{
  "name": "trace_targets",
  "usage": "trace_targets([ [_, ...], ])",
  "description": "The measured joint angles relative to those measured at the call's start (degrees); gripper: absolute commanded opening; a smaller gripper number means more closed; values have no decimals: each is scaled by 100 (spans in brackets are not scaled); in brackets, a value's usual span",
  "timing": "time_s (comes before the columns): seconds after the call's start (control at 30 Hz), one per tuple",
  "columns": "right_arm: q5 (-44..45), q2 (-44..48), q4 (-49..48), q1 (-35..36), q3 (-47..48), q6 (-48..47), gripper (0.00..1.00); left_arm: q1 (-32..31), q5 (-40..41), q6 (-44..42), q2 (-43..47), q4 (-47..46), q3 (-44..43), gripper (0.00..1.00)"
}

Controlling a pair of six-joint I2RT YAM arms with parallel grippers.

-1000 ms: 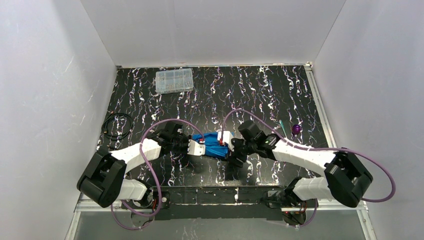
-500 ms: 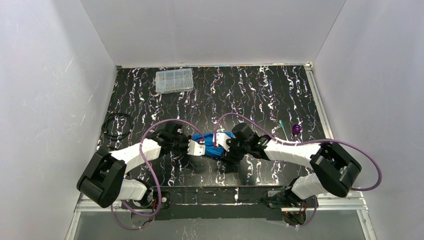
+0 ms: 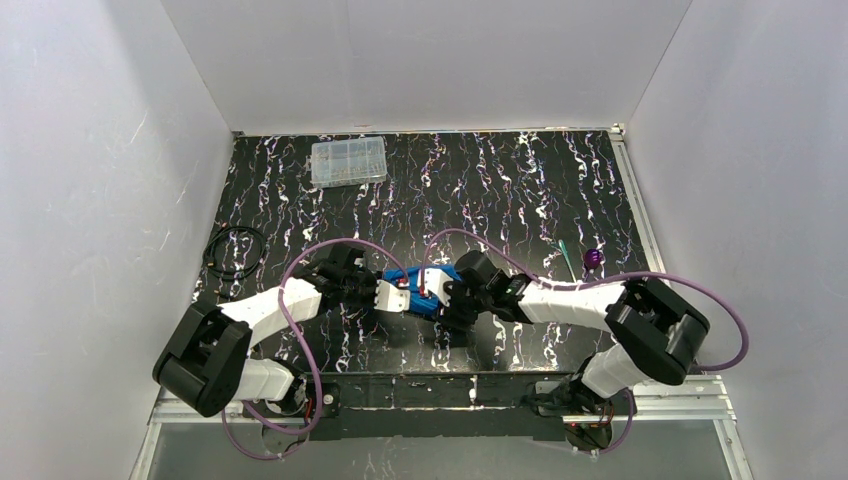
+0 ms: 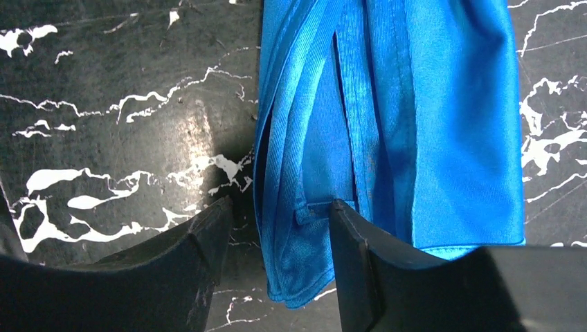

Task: Fold the napkin into a case and place the utensils inside
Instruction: Fold the 2/3-rectangle-folded napkin at the center of the board.

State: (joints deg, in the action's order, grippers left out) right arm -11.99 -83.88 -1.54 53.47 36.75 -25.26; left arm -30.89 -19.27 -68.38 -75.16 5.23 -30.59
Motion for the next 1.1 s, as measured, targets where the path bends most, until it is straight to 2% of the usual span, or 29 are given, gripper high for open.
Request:
trace_targets([
  [0.1, -24, -133, -186, 72, 42, 186, 61, 2, 2, 0, 11, 11, 4, 0],
  [0.17, -17, -254, -304, 96, 107, 317, 55, 0, 2, 0, 31, 42, 7, 0],
  [0.2, -15, -313, -369, 105, 136, 391, 47, 2, 2, 0, 42, 59, 9, 0],
  [0.3, 7, -393, -535, 111, 146, 501, 13, 2, 7, -4, 70, 98, 13, 0],
  [0.33, 26, -398, -564, 111, 146, 546, 5, 2, 9, -7, 74, 105, 15, 0],
  [0.37, 24, -398, -570, 105, 153, 638, 1, 2, 9, -7, 81, 105, 22, 0],
  [0.6, -404, -396, -304, -149, 295, 850, 1, 0, -2, -109, 203, 76, 138, 0],
  [0.77, -960, -658, 763, -363, 1187, 861, 1, -4, -2, -179, 247, 61, 179, 0],
  [1.1, -1794, -1790, 2898, -575, 2990, 588, 1, -4, 4, -319, 330, 4, 273, 0],
])
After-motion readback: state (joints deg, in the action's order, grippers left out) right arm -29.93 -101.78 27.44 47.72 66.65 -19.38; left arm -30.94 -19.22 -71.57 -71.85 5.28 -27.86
